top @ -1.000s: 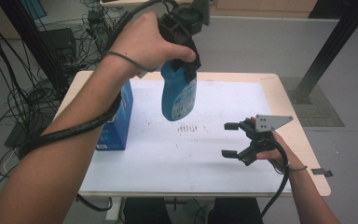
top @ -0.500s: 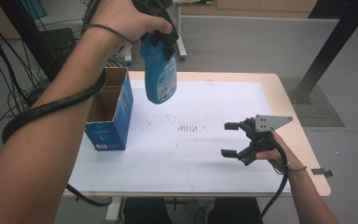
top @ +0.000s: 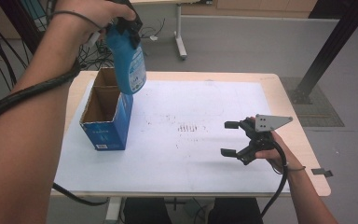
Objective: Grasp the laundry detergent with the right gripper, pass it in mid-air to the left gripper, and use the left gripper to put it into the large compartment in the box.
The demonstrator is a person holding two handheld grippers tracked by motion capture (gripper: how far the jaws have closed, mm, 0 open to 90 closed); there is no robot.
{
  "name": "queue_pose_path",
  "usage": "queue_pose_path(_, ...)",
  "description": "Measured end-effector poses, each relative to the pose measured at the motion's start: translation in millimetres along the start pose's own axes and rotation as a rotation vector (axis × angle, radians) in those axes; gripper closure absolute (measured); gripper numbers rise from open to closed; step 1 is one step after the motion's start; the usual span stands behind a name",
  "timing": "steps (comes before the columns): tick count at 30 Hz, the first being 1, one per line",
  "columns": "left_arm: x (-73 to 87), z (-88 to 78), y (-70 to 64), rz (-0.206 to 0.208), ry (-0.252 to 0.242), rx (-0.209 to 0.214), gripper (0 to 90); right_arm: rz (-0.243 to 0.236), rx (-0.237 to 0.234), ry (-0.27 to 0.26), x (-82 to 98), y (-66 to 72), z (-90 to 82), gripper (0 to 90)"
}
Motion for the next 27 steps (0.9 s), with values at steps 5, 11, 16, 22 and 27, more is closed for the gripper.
queue_pose_path(5,2.9,-4.4,17.2,-0.048,-0.005,-0.022,37.4,0.004,0.003,-0.002,0.1,-0.5,1.2,2.3)
queue_pose_path(11,7.9,-9.2,33.8,-0.097,-0.005,-0.022,37.4,0.001,0.002,-0.003,-0.2,-0.5,0.9,2.1)
queue_pose_path(16,12.0,-8.7,50.5,-0.151,-0.003,-0.03,37.3,0.001,-0.001,-0.004,0.3,0.2,1.1,2.1)
queue_pose_path(22,15.6,-6.0,67.7,-0.207,-0.005,-0.06,37.4,0.0,-0.002,-0.007,0.5,-0.1,1.6,2.1)
queue_pose_path(27,20.1,3.5,79.0,-0.245,0.018,-0.075,37.3,-0.003,-0.001,-0.01,-0.7,0.4,2.1,2.1)
Point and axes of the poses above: each handheld gripper's, and its own axes: z roughly forward along the jaws, x roughly out of its underside, y roughly to its left, the point moved 9 cm from there along z, roughly forward along the jaws, and after that the axes turned 5 degrees about x, right-handed, at the moved point
